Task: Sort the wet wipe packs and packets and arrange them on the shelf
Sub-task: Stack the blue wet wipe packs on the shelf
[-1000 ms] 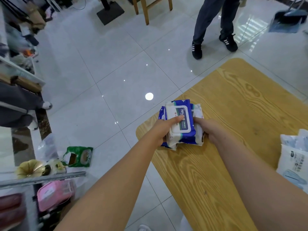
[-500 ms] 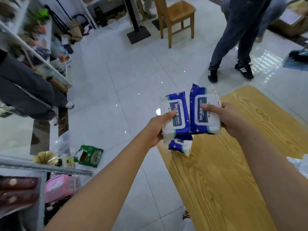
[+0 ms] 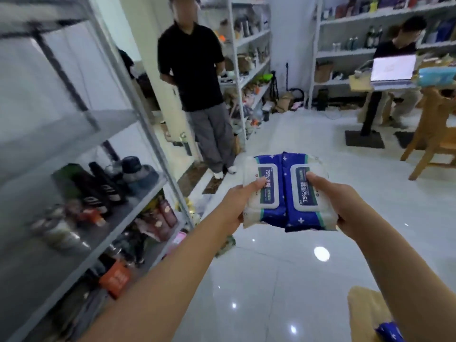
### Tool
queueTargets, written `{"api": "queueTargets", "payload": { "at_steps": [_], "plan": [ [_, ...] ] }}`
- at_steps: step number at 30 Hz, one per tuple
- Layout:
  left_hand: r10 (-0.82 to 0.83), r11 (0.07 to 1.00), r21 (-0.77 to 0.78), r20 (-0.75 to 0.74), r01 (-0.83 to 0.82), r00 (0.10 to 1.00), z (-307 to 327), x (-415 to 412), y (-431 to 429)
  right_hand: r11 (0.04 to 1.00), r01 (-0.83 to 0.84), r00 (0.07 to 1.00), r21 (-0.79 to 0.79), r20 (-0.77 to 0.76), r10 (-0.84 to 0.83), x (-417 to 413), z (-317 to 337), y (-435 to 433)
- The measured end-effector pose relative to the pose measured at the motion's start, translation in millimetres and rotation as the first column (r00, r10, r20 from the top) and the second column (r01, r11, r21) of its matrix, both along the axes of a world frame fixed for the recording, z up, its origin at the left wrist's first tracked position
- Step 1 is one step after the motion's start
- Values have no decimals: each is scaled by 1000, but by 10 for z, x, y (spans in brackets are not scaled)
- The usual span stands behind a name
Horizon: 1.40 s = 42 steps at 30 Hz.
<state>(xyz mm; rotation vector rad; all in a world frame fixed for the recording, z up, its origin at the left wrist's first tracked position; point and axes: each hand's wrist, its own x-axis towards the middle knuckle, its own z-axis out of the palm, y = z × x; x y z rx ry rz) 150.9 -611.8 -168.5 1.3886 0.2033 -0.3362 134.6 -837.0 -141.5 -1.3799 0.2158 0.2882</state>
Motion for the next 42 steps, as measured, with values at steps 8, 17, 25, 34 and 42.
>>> {"api": "queueTargets", "payload": {
  "at_steps": [8,17,25,34,42],
  "plan": [
    [420,892,140,95,-429,903,698,-731,2221,915,-402,915,33,54,400,244,586,2399],
    [552,760,263,221,-594,804,1571,-1329,4162,783,-617,784,82,155,602,214,1126,4585],
    [578,702,345,236,-623,781,1650,-982,5086,765,-631,775,129,153,613,512,1112,5441],
    [634,505,595,236,-625,736,2192,-374,5741,539,-767,616,348,166,770,1073,1239,6165],
    [702,493,620,131,-610,700,2129,7,6302,439,-804,510,402,86,856,1539,1099,6792]
  ]
}}
